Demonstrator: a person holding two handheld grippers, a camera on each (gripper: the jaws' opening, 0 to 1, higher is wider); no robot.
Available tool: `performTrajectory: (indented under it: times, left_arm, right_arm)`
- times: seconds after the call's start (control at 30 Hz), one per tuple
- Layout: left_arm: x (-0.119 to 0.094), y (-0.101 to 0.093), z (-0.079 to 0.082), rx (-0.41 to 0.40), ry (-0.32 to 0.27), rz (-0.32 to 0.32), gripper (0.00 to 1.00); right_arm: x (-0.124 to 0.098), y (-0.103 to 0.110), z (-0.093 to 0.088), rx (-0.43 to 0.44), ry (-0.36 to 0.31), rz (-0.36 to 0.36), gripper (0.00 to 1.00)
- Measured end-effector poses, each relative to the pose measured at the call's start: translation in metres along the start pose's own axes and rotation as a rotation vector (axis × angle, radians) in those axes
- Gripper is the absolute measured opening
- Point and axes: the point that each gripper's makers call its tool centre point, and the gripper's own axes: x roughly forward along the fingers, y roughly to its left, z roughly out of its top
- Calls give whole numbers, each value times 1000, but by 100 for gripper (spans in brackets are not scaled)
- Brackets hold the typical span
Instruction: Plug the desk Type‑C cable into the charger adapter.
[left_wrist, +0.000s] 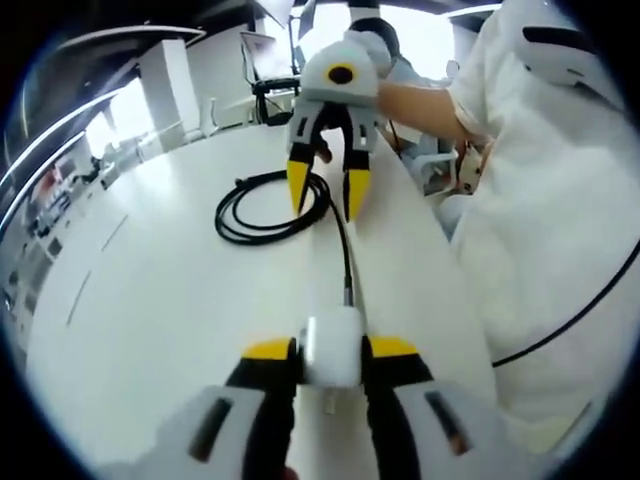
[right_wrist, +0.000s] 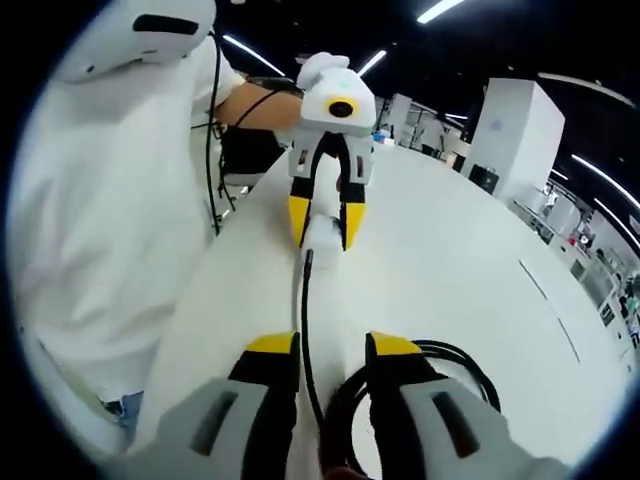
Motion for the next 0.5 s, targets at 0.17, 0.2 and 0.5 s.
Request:
performTrajectory:
  times: [0.17,0.2,0.5]
  left_arm:
    - [1,-1,1,5,3,-3,24]
    - [1,-1,1,6,4,-3,24]
    - [0,-2,0,14,12,-4,23]
  right_arm:
    - [-7,-3,-10,16,19,-15,25]
    - [-8,-4,-12,20,22,-17,25]
    - [-10,-4,-14,26,22,-21,25]
